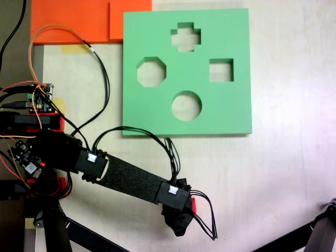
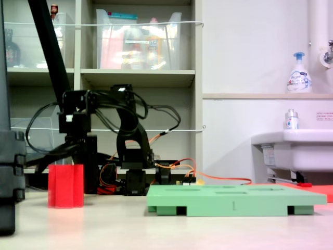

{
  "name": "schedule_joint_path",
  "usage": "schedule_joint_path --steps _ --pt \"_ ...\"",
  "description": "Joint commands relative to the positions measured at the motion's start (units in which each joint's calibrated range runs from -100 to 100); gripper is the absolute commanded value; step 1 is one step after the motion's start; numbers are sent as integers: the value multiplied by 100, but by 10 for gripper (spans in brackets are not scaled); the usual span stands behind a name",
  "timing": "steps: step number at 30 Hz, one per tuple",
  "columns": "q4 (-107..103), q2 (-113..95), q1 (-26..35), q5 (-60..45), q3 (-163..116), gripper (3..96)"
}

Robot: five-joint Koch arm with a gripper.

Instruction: Put the cross columnar block into the corresponding hole

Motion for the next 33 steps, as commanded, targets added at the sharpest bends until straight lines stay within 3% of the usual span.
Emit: schedule_joint_path --steps 1,5,14,24,33 --pt "80 -14 0 -24 298 654" --pt "71 -28 0 -5 288 511" --pt "-353 56 -44 73 238 374" --pt "-392 -601 5 410 327 363" --pt "-392 -2416 606 1114 387 363"
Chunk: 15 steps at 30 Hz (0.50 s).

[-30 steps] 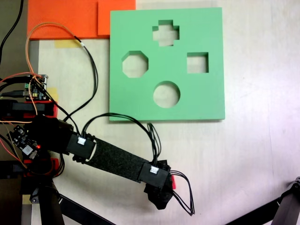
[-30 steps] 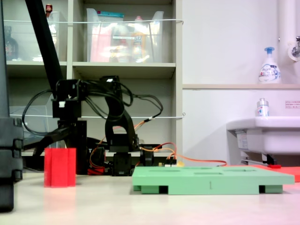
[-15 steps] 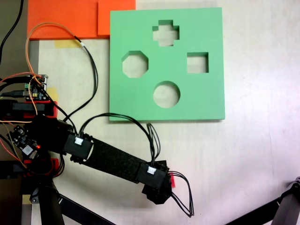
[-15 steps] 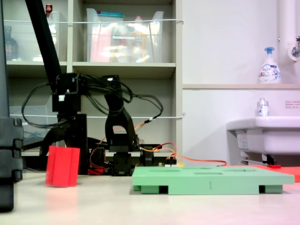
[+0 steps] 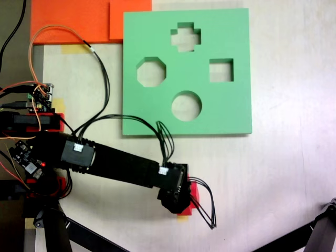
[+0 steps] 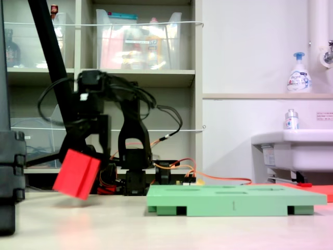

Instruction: Put the cross columnar block into the corresponding hole

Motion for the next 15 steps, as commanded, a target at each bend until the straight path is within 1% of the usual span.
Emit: schedule_joint_path --steps 1,6,8,12,15 --pt "-166 -1079 337 327 201 364" --pt "-166 -1792 982 938 191 363" --pt "-166 -1903 1299 1338 201 363" --pt "-166 -1792 1963 2159 391 363" --pt "-166 -1079 2418 2579 1138 364"
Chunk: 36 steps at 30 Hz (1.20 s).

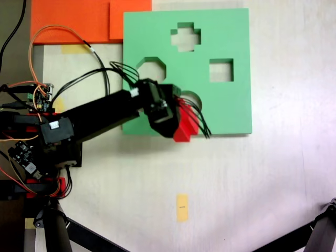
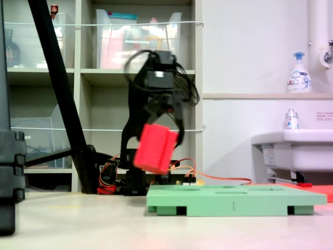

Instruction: Put the cross columnar block into the corresponding hole

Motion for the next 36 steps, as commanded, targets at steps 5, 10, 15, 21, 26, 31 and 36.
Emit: schedule_joint_path --steps 5,10,15,21,26,31,36 --pt "-157 2201 860 908 2956 366" --pt "-157 3067 1133 1182 3574 366" --pt "-157 3346 1309 1275 3574 367" --pt "-157 3597 1397 1319 3584 367" --pt "257 3737 1421 1343 3594 368" --pt "816 3849 1470 1392 3604 370" --pt "1403 4044 1495 1460 3684 392"
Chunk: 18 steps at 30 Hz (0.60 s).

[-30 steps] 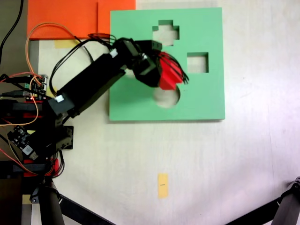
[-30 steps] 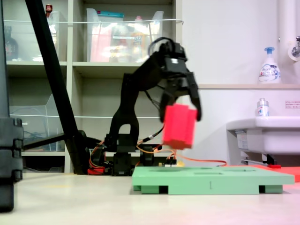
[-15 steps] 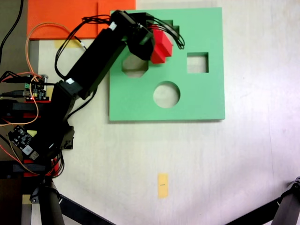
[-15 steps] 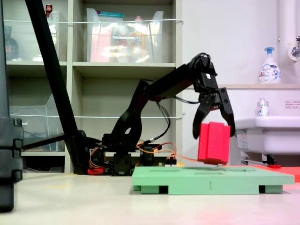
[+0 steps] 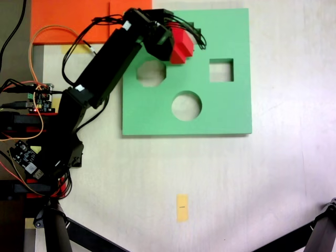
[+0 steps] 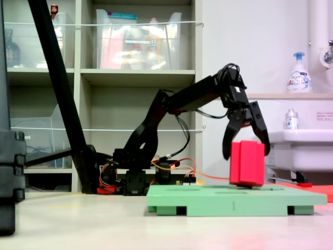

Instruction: Put the cross columnar block into the corresponding hole

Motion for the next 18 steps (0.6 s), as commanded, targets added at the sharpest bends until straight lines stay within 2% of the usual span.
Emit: schedule_joint_path --steps 1,18 --pt "844 -5 49 54 460 392" --pt "1730 400 29 -127 868 405"
